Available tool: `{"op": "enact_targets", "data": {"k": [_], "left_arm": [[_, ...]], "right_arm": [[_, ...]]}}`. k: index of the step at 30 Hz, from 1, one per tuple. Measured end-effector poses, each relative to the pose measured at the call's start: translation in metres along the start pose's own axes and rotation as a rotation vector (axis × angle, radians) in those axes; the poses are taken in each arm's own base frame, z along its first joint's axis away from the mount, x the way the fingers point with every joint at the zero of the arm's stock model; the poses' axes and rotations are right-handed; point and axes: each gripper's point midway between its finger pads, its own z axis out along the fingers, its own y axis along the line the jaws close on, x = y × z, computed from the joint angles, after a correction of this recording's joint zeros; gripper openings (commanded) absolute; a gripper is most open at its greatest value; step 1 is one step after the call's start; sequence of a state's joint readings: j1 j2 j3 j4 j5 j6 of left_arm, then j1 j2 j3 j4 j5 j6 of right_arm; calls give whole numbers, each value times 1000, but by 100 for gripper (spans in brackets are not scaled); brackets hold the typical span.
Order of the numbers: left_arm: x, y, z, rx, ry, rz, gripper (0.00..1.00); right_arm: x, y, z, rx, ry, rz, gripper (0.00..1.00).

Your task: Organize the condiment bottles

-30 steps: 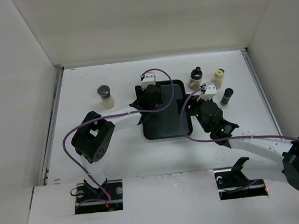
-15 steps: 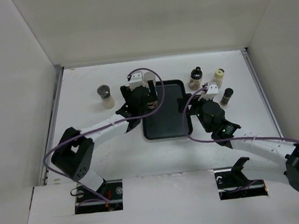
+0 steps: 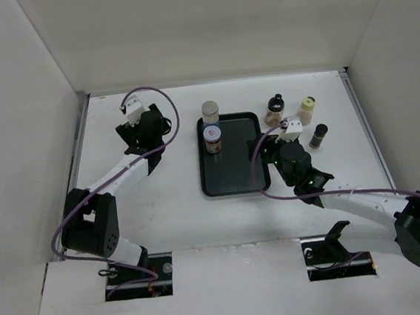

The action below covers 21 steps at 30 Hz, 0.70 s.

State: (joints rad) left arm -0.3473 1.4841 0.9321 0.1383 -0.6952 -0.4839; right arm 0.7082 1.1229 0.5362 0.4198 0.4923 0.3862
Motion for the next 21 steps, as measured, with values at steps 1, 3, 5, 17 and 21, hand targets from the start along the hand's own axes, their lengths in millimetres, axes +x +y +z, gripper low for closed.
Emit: {"op": "enact_targets", "data": {"k": [1,3,5,17,21], "left_arm": [[4,4,3,-14,12,5,95],[10,11,9,-33,31,12,94],[15,14,16,-39,49,13,94],[28,0,53,-32,121,12,48],[29,-1,49,-24,117,6,39]], "right_arm": [[2,-1,1,2,6,-5,97],[6,-1,2,3,16,-10,98],[8,-1,3,4,21,-13,98],[9,5,4,-8,27,-16,98],[9,5,4,-8,26,-16,98]]}}
